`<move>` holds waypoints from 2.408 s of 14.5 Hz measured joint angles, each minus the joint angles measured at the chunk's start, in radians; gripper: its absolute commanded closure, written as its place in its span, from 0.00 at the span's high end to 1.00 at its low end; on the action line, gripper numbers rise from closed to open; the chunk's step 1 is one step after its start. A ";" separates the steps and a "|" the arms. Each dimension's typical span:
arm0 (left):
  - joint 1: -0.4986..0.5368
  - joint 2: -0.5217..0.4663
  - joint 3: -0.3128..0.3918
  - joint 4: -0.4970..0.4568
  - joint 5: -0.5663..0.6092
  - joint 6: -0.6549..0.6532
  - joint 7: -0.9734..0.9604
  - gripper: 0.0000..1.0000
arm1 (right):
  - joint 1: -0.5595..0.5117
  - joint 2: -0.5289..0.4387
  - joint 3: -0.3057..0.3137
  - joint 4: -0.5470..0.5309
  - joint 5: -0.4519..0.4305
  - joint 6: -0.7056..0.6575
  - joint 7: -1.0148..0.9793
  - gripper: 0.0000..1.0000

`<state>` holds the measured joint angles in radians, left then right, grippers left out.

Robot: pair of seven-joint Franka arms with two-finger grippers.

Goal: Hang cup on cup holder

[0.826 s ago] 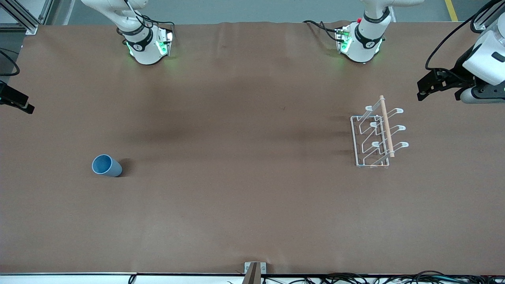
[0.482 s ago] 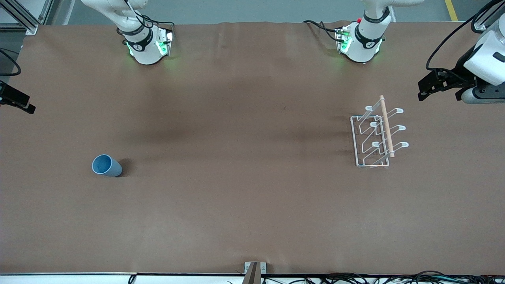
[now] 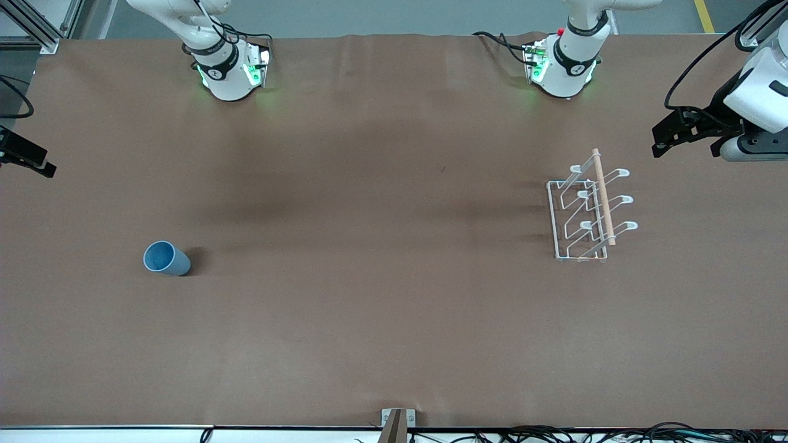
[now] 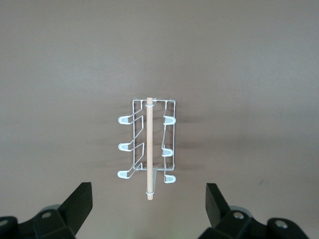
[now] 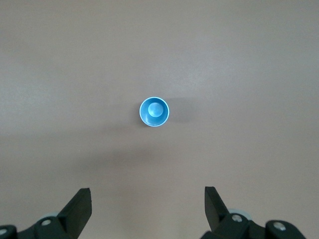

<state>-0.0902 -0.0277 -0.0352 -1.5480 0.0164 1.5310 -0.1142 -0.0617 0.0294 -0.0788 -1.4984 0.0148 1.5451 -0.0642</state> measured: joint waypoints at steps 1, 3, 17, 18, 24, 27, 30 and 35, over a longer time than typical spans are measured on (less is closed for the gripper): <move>0.000 0.000 0.000 0.000 0.000 0.000 0.000 1.00 | 0.000 0.000 -0.001 0.000 0.000 0.000 0.000 1.00; 0.000 0.000 0.000 0.000 0.000 0.000 0.000 1.00 | 0.000 0.003 0.000 -0.009 0.000 0.003 -0.001 1.00; 0.000 -0.001 -0.001 0.001 0.000 0.000 0.001 1.00 | -0.001 0.232 -0.004 -0.486 -0.001 0.738 -0.109 1.00; 0.000 0.000 -0.001 0.001 0.000 0.000 0.001 1.00 | -0.002 0.270 -0.005 -0.487 -0.001 0.785 -0.117 1.00; -0.002 0.001 -0.002 0.000 0.000 0.000 0.001 1.00 | -0.003 0.366 -0.009 -0.484 -0.002 0.883 -0.144 1.00; -0.004 0.003 -0.003 -0.002 0.000 0.000 0.001 1.00 | -0.008 0.373 -0.011 -0.490 -0.001 0.906 -0.160 1.00; -0.005 0.003 -0.004 -0.004 0.000 0.000 0.001 1.00 | -0.009 0.393 -0.012 -0.528 -0.002 0.996 -0.162 0.49; -0.005 0.004 -0.007 -0.004 0.000 0.000 0.001 1.00 | -0.009 0.408 -0.011 -0.540 0.000 1.018 -0.162 0.01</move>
<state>-0.0956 -0.0242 -0.0426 -1.5524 0.0164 1.5309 -0.1136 -0.0705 0.4373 -0.0902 -2.0389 0.0144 2.5635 -0.2266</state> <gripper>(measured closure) 0.000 0.586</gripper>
